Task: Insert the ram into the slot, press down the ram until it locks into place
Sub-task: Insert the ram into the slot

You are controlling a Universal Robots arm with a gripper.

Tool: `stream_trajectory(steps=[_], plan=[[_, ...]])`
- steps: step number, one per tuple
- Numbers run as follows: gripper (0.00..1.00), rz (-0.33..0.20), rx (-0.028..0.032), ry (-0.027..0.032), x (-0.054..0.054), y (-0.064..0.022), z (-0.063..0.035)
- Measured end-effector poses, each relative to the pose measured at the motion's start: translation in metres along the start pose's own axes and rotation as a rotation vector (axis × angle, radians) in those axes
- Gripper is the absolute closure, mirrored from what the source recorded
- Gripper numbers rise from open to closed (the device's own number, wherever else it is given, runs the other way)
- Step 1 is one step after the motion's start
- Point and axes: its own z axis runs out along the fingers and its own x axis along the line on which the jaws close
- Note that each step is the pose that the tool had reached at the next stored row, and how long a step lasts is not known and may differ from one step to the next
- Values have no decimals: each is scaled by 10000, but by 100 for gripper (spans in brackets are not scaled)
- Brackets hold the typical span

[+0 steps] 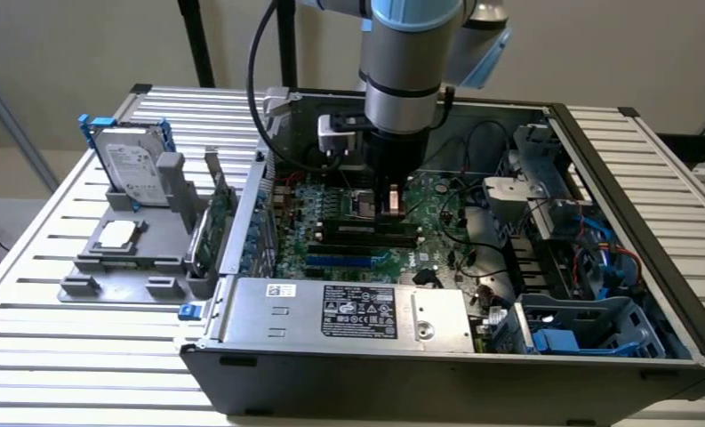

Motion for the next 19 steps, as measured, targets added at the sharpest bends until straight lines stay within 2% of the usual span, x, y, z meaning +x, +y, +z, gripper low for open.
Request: stream_trajectory(steps=[19], plan=[[87, 0, 2, 20, 16, 9, 37]])
